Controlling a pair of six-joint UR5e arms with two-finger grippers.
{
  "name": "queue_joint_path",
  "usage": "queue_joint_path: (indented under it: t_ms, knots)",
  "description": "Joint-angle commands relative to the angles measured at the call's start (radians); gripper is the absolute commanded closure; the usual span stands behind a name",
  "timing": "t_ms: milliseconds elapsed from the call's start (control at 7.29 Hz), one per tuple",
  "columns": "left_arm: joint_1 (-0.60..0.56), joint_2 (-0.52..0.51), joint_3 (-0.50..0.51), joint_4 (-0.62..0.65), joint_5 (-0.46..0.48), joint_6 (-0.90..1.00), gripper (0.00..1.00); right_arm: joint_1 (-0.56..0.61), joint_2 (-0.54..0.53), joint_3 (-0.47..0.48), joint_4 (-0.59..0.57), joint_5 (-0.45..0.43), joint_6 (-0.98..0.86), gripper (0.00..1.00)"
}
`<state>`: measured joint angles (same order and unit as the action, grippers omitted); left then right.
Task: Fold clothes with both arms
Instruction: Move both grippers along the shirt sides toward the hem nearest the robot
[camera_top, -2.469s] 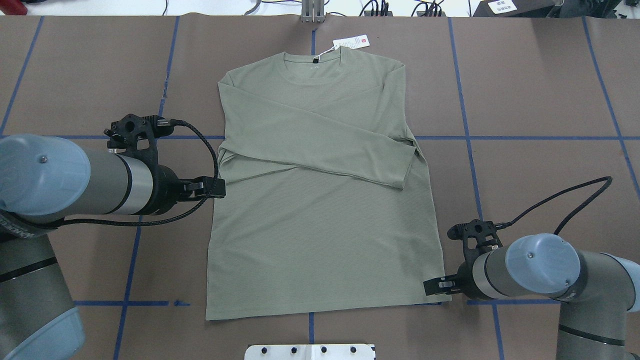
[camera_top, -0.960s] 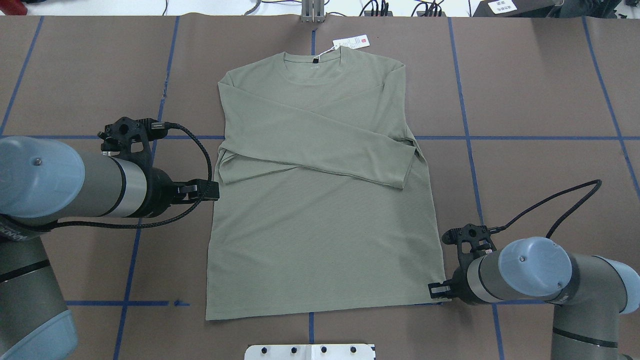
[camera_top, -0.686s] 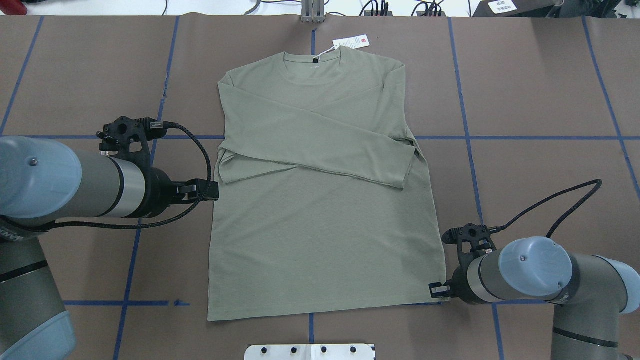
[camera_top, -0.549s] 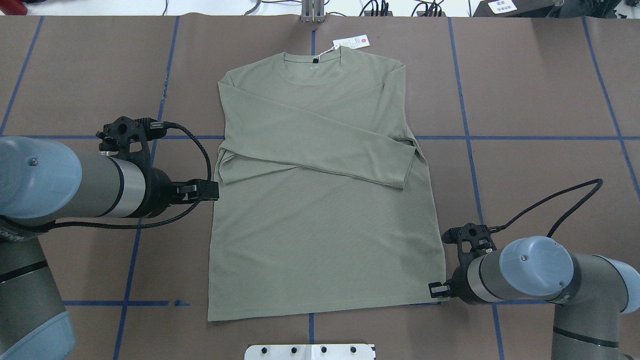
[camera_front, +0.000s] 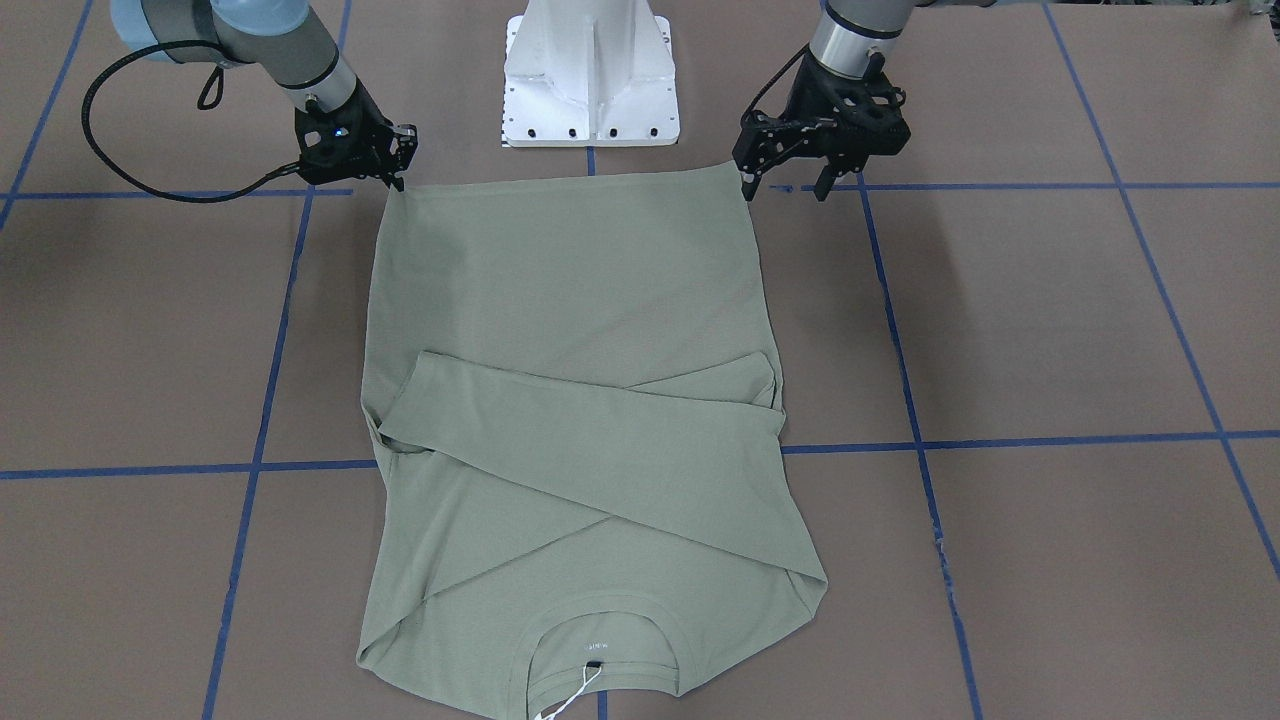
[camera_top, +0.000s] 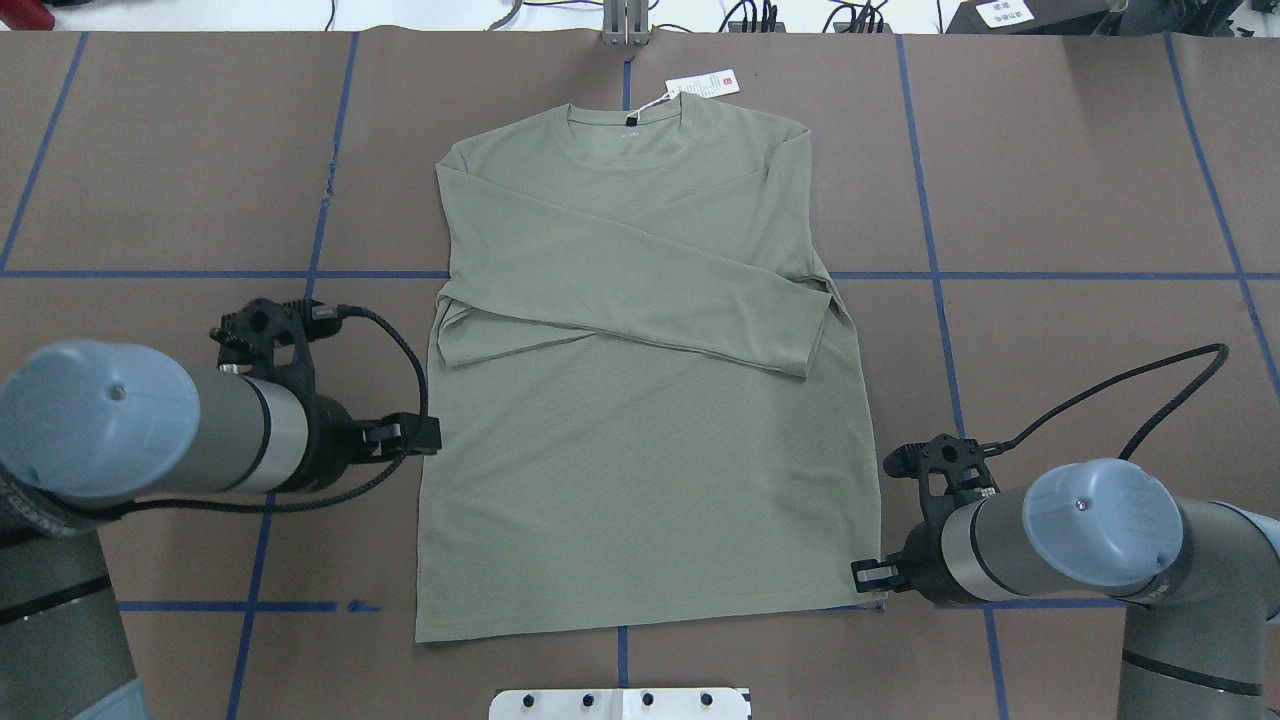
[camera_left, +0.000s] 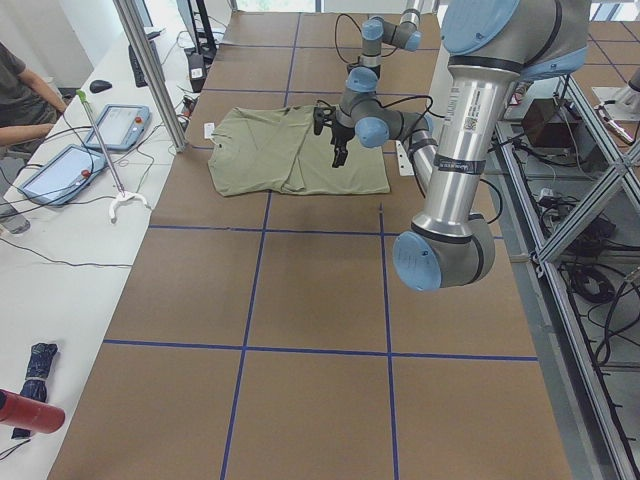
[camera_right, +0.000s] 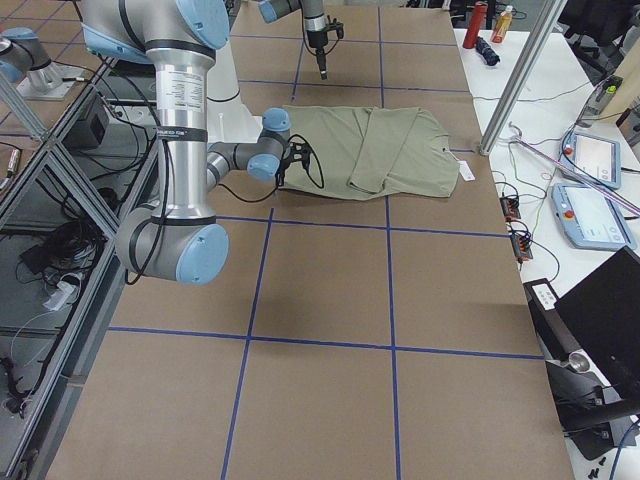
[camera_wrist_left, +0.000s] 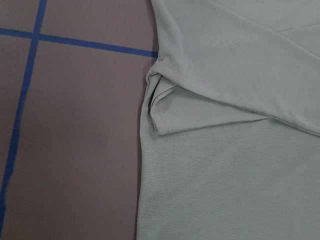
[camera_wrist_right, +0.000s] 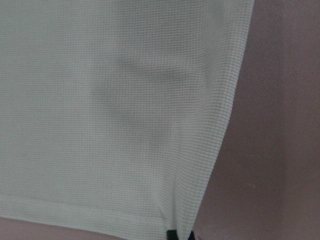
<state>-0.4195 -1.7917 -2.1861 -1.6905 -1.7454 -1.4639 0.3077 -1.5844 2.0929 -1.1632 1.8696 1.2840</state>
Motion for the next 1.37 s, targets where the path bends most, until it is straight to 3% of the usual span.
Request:
queue_joint_path:
  t_ms: [0, 137, 549, 1235]
  knots:
    - [0.192, -0.003, 0.038, -0.006, 0.081, -0.175, 0.00, 0.028, 0.001, 0.029, 0.002, 0.008, 0.049, 1.00]
    - [0.250, -0.008, 0.069, -0.006, 0.089, -0.225, 0.00, 0.031, 0.004, 0.029, 0.002, 0.009, 0.049, 1.00]
    - [0.262, -0.011, 0.143, -0.005, 0.109, -0.233, 0.02, 0.054, 0.009, 0.032, 0.002, 0.031, 0.049, 1.00]
    - [0.286, -0.012, 0.163, 0.002, 0.106, -0.234, 0.24, 0.080, 0.010, 0.035, 0.002, 0.068, 0.049, 1.00]
